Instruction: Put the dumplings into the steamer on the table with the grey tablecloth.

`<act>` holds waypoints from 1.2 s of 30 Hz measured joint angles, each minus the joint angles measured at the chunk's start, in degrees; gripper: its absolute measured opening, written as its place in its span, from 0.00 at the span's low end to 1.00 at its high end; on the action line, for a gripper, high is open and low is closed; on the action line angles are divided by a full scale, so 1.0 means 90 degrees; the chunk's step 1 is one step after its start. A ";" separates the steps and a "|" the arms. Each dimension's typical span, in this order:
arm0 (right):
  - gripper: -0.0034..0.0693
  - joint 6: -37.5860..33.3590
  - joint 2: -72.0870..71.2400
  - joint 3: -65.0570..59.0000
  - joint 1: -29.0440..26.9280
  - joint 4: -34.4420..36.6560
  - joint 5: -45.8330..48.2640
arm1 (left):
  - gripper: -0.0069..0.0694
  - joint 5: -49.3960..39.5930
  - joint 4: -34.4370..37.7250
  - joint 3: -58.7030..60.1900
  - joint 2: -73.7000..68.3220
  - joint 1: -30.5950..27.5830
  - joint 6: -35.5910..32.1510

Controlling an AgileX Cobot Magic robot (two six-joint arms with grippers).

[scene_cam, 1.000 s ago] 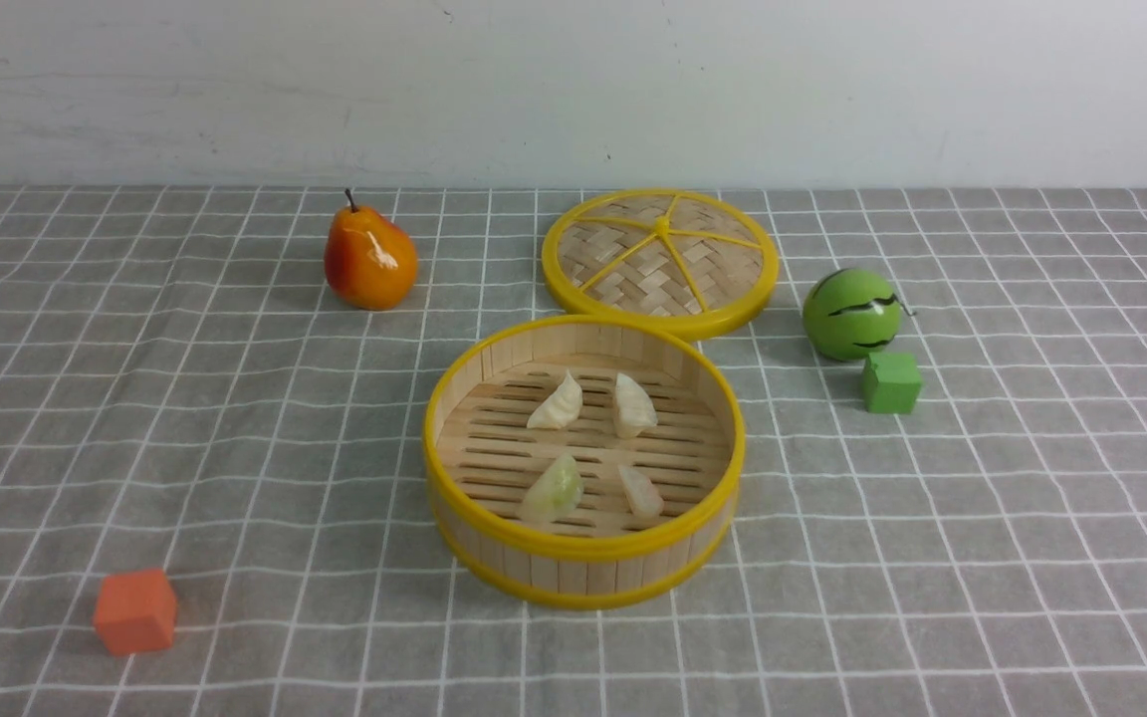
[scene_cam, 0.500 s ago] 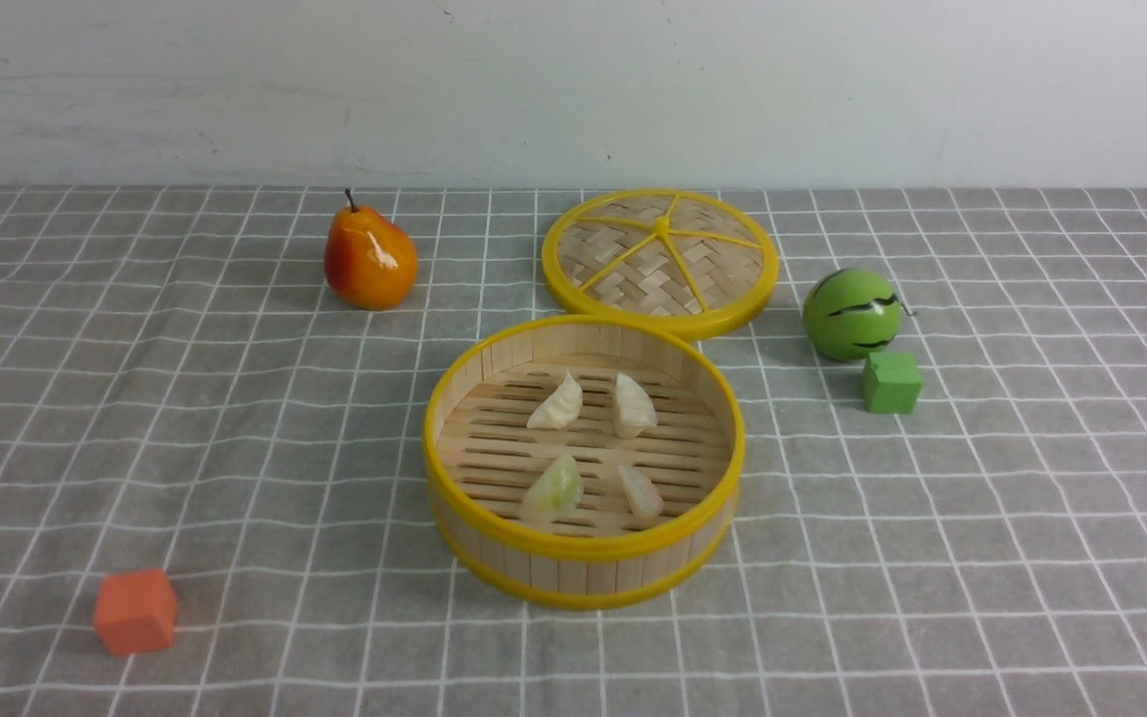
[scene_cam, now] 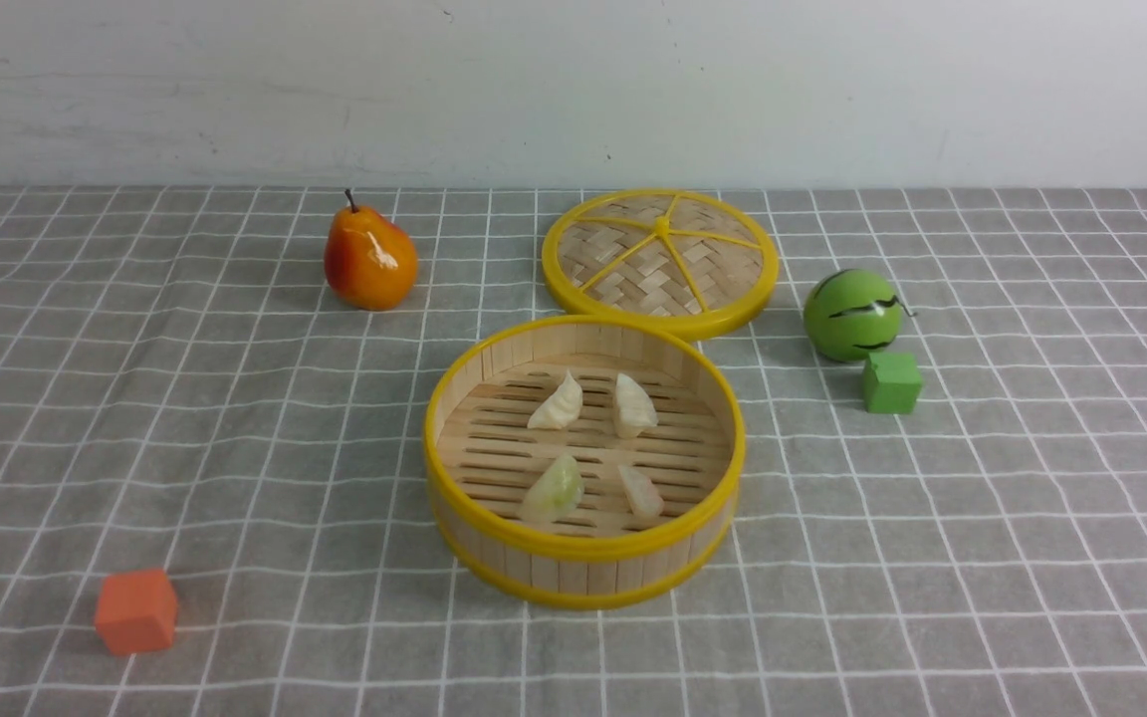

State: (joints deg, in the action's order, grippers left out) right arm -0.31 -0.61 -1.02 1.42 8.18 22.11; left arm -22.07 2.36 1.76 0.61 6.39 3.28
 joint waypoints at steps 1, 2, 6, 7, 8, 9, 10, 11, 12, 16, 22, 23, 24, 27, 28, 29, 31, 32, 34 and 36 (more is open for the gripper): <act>0.19 0.0000 0.0000 0.0000 0.0000 0.0000 0.0000 | 0.07 0.0000 0.0000 0.0000 0.0000 0.0000 0.0000; 0.19 0.0000 0.0000 0.0000 0.0000 0.0000 0.0000 | 0.07 0.0000 0.0000 0.0000 0.0000 0.0000 0.0000; 0.20 0.0000 0.0000 0.0000 0.0000 0.0000 0.0000 | 0.07 0.0000 0.0006 0.0000 0.0000 0.0000 0.0000; 0.20 0.0000 0.0000 0.0000 0.0000 0.0000 0.0000 | 0.07 0.0000 0.0006 0.0000 0.0000 0.0000 0.0000; 0.20 0.0000 0.0000 0.0000 0.0000 0.0000 0.0000 | 0.07 0.0000 0.0006 0.0000 0.0000 0.0000 0.0000; 0.20 0.0000 0.0000 0.0000 0.0000 0.0010 0.0000 | 0.07 0.0000 0.0006 0.0000 0.0000 0.0000 0.0000; 0.21 0.0000 0.0000 0.0000 0.0000 0.0010 0.0000 | 0.07 0.0000 0.0006 0.0000 0.0000 0.0000 0.0000; 0.21 0.0000 0.0000 0.0000 0.0000 0.0010 0.0000 | 0.07 0.0000 0.0006 0.0000 0.0000 0.0000 0.0000; 0.21 0.0000 0.0000 0.0000 0.0000 0.0010 0.0000 | 0.07 0.0000 0.0006 0.0000 0.0000 0.0000 0.0000; 0.21 0.0000 0.0000 0.0000 0.0000 0.0010 0.0000 | 0.07 0.0000 0.0006 0.0000 0.0000 0.0000 0.0000; 0.22 0.0000 0.0000 0.0000 0.0000 0.0010 0.0000 | 0.07 0.0000 0.0006 0.0000 0.0000 0.0000 0.0000; 0.23 0.0000 0.0000 0.0000 0.0000 0.0010 0.0000 | 0.07 0.0000 0.0006 0.0000 0.0000 0.0000 0.0000; 0.23 0.0000 0.0000 0.0000 0.0000 0.0010 0.0000 | 0.07 0.0000 0.0006 0.0000 0.0000 0.0000 0.0000; 0.23 0.0000 0.0000 0.0000 0.0000 0.0010 0.0000 | 0.07 0.0000 0.0006 0.0000 0.0000 0.0000 0.0000; 0.23 0.0000 0.0000 0.0000 0.0000 0.0010 0.0000 | 0.07 0.0000 0.0006 0.0000 0.0000 0.0000 0.0000; 0.23 0.0000 0.0000 0.0000 0.0000 0.0010 0.0000 | 0.07 0.0000 0.0006 0.0000 0.0000 0.0000 0.0000; 0.24 0.0000 0.0000 0.0000 0.0000 0.0010 0.0000 | 0.07 0.0000 0.0006 0.0000 0.0000 0.0000 0.0000; 0.24 0.0000 0.0000 0.0000 0.0000 0.0010 0.0000 | 0.07 0.0000 0.0006 0.0000 0.0000 0.0000 0.0000; 0.24 0.0000 0.0000 0.0000 0.0000 0.0010 0.0000 | 0.08 0.0000 0.0006 0.0000 0.0000 0.0000 0.0000; 0.25 0.0000 0.0000 0.0000 0.0000 0.0010 0.0000 | 0.08 0.0000 0.0006 0.0000 0.0000 0.0000 0.0000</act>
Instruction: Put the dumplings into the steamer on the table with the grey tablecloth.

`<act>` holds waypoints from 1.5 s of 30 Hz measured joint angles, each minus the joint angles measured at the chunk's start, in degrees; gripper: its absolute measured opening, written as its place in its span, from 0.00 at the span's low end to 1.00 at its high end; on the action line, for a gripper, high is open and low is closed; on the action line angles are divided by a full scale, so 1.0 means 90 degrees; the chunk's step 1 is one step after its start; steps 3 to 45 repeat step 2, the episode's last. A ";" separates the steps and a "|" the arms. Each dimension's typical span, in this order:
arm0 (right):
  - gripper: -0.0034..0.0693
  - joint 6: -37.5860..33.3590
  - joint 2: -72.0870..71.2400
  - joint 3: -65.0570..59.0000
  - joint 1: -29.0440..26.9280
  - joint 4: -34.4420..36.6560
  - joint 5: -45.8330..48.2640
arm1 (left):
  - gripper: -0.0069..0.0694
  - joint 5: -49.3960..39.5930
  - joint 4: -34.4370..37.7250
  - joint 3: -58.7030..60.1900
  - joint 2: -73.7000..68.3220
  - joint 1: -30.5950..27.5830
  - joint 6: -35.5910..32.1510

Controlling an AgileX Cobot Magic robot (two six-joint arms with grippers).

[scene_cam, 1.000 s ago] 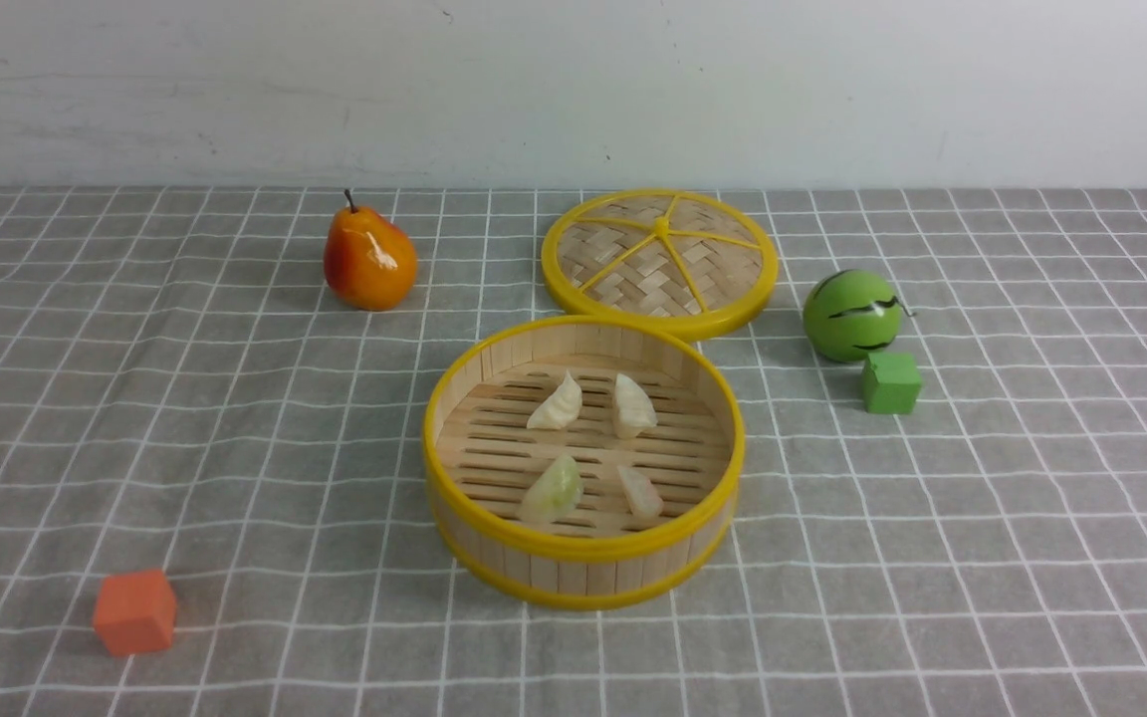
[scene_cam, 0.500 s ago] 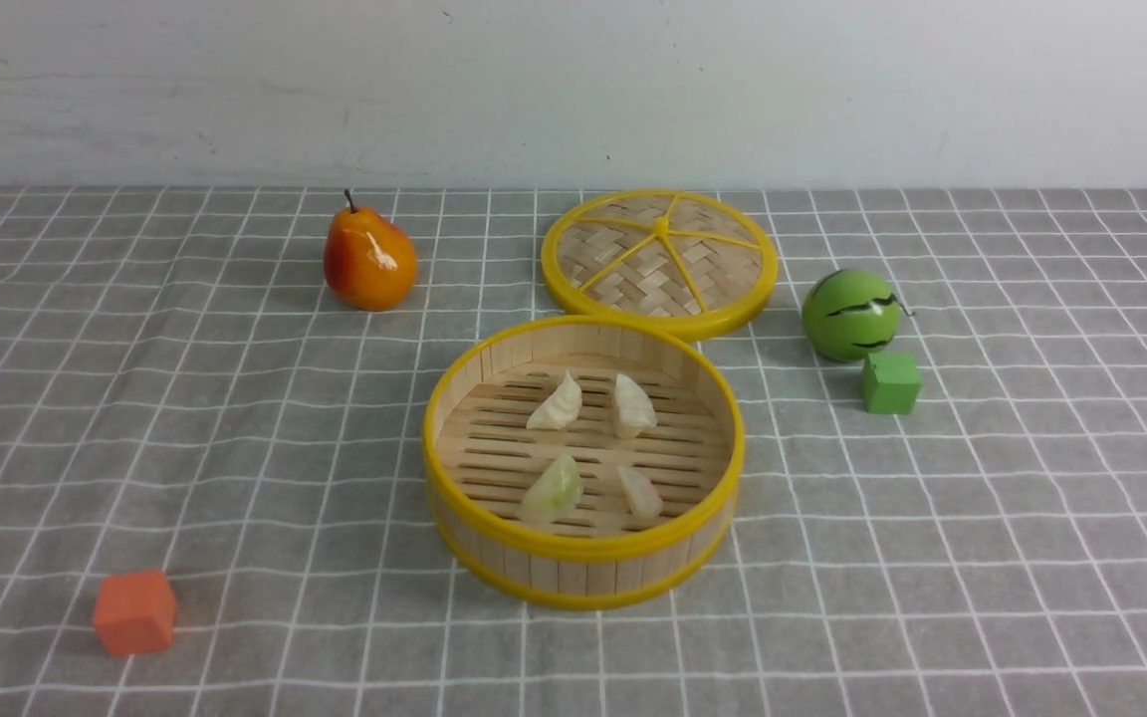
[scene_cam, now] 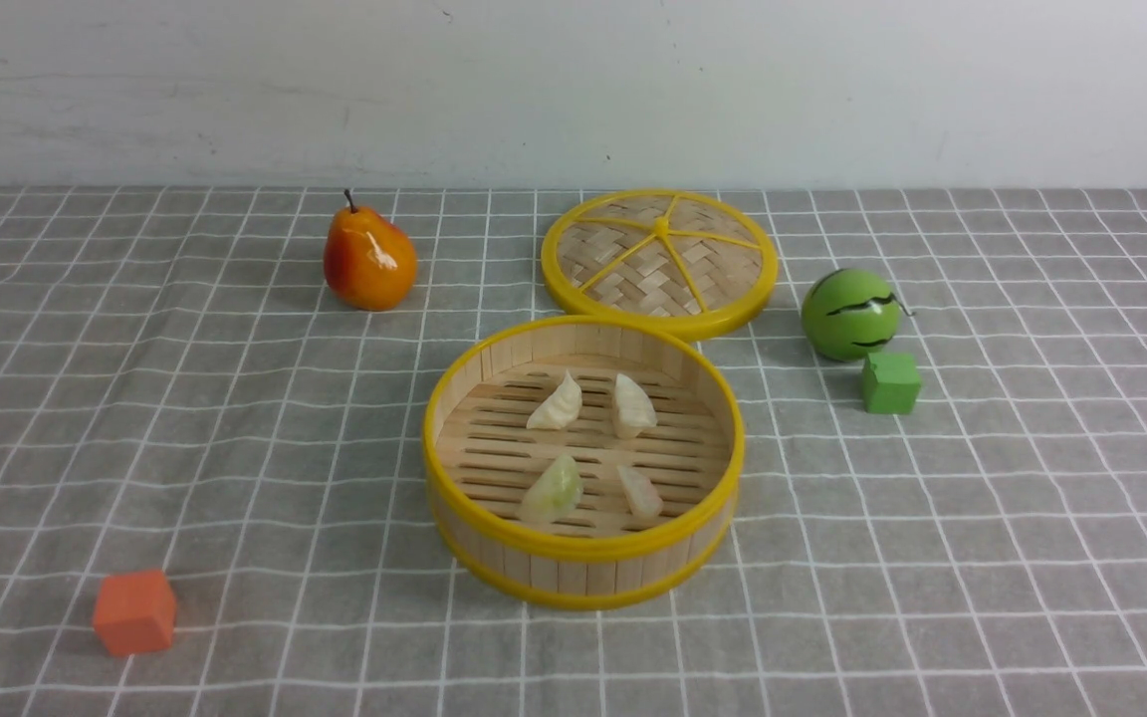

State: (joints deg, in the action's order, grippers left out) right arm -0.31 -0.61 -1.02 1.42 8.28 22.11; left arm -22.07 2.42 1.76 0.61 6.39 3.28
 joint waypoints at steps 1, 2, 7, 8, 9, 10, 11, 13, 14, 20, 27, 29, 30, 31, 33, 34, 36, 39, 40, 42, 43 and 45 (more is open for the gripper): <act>0.25 0.0000 0.0000 0.0000 0.0000 0.0000 0.0000 | 0.08 0.0000 0.0000 0.0000 0.0000 0.0000 0.0000; 0.25 0.0000 0.0000 0.0000 0.0000 0.0000 0.0000 | 0.08 0.0000 0.0000 0.0000 0.0000 0.0000 0.0000; 0.25 0.0000 0.0000 0.0000 0.0000 0.0000 0.0000 | 0.08 0.0000 0.0000 0.0000 0.0000 0.0000 0.0000; 0.25 0.0000 0.0000 0.0000 0.0000 0.0000 0.0000 | 0.08 0.0000 0.0000 0.0000 0.0000 0.0000 0.0000; 0.25 0.0000 0.0000 0.0000 0.0000 0.0000 0.0000 | 0.08 0.0000 0.0000 0.0000 0.0000 0.0000 0.0000; 0.25 0.0000 0.0000 0.0000 0.0000 0.0000 0.0000 | 0.08 0.0000 0.0000 0.0000 0.0000 0.0000 0.0000; 0.25 0.0000 0.0000 0.0000 0.0000 0.0000 0.0000 | 0.08 0.0000 0.0000 0.0000 0.0000 0.0000 0.0000; 0.25 0.0000 0.0000 0.0000 0.0000 0.0000 0.0000 | 0.08 0.0000 0.0000 0.0000 0.0000 0.0000 0.0000; 0.25 0.0000 0.0000 0.0000 0.0000 0.0000 0.0000 | 0.08 0.0000 0.0000 0.0000 0.0000 0.0000 0.0000; 0.25 0.0000 0.0000 0.0000 0.0000 0.0000 0.0000 | 0.08 0.0000 0.0000 0.0000 0.0000 0.0000 0.0000; 0.25 0.0000 0.0000 0.0000 0.0000 0.0000 0.0000 | 0.08 0.0000 0.0000 0.0000 0.0000 0.0000 0.0000; 0.25 0.0000 0.0000 0.0000 0.0000 0.0000 0.0000 | 0.08 0.0000 0.0000 0.0000 0.0000 0.0000 0.0000; 0.25 0.0000 0.0000 0.0000 0.0000 0.0000 0.0000 | 0.08 0.0000 0.0000 0.0000 0.0000 0.0000 0.0000; 0.25 0.0000 0.0000 0.0000 0.0000 0.0000 0.0000 | 0.08 0.0000 0.0000 0.0000 0.0000 0.0000 0.0000; 0.25 0.0000 0.0000 0.0000 0.0000 0.0000 0.0000 | 0.08 0.0000 0.0000 0.0000 0.0000 0.0000 0.0000; 0.25 0.0000 0.0000 0.0000 0.0000 0.0000 0.0000 | 0.08 0.0000 0.0000 0.0000 0.0000 0.0000 0.0000; 0.25 0.0000 0.0000 0.0000 0.0000 0.0000 0.0000 | 0.08 0.0000 0.0000 0.0000 0.0000 0.0000 0.0000; 0.25 0.0000 0.0000 0.0000 0.0000 0.0000 0.0000 | 0.08 0.0000 0.0000 0.0000 0.0000 0.0000 0.0000; 0.25 0.0000 0.0000 0.0000 0.0000 0.0000 0.0000 | 0.08 0.0000 0.0000 0.0000 0.0000 0.0000 0.0000; 0.25 0.0000 0.0000 0.0000 0.0000 0.0000 0.0000 | 0.08 0.0000 0.0000 0.0000 0.0000 0.0000 0.0000; 0.25 0.0000 0.0000 0.0000 0.0000 0.0000 0.0000 | 0.08 0.0000 0.0000 0.0000 0.0000 0.0000 0.0000; 0.25 0.0000 0.0000 0.0000 0.0000 0.0000 0.0000 | 0.08 0.0000 0.0000 0.0000 0.0000 0.0000 0.0000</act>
